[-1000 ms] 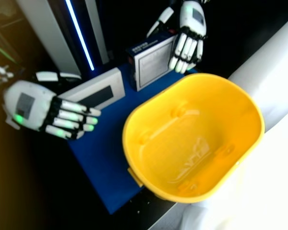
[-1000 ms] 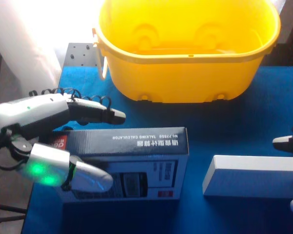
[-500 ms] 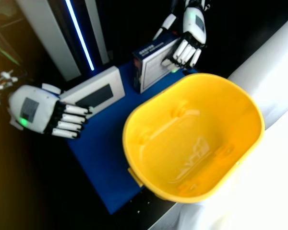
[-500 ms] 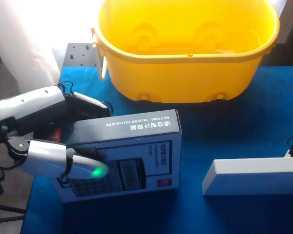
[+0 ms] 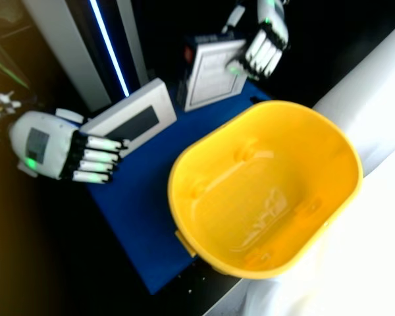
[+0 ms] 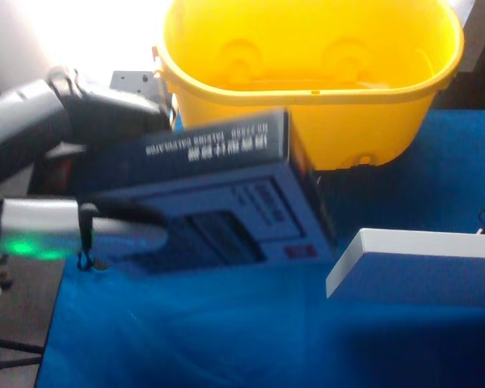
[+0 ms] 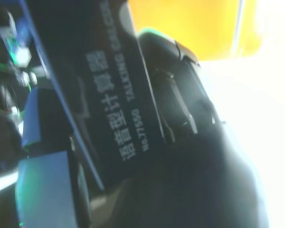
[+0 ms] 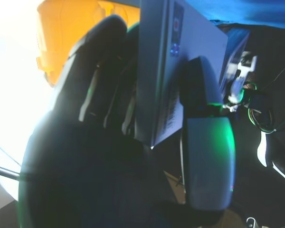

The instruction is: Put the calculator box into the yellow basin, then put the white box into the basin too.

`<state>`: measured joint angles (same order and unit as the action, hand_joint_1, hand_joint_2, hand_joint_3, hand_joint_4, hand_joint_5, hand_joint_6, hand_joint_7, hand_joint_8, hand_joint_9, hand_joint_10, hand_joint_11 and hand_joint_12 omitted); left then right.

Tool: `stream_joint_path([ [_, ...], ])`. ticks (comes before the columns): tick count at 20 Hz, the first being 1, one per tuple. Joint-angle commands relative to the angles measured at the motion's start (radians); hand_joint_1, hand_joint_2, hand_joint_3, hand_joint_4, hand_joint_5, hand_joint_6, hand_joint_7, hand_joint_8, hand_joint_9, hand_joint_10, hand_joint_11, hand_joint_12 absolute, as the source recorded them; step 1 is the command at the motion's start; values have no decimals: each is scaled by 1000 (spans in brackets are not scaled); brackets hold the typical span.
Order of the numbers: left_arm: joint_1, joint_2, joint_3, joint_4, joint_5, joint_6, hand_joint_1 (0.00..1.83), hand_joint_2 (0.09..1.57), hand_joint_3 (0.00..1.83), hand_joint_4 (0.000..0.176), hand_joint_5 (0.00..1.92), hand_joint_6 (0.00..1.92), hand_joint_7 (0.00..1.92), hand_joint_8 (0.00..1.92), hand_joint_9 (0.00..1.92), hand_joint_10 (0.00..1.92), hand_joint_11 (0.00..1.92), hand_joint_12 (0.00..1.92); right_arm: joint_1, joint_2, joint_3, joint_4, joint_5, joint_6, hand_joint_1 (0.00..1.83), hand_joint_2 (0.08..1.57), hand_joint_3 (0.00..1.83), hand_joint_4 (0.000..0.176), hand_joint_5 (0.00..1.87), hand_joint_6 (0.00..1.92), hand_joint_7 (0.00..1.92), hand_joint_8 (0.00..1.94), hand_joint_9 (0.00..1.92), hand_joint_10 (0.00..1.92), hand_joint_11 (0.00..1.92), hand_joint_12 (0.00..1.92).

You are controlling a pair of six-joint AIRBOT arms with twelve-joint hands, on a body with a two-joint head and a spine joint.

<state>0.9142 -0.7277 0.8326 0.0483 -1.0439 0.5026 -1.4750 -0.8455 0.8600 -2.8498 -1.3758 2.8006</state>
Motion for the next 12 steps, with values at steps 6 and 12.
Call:
stream_joint_path([
  [6,-189,-20,34,10,-268,54,1361,1169,1,0,723,1223,959,1049,821,1364,757,1457,13,-21,15,10,-116,13,1194,1173,0,8,894,1109,855,1251,792,1095,607,1592],
  [12,-407,-110,136,95,-188,54,1363,1163,0,0,756,1144,965,1069,821,1367,749,1485,13,-40,31,11,-101,13,1359,1168,0,0,860,1096,838,1219,819,1395,727,1594],
])
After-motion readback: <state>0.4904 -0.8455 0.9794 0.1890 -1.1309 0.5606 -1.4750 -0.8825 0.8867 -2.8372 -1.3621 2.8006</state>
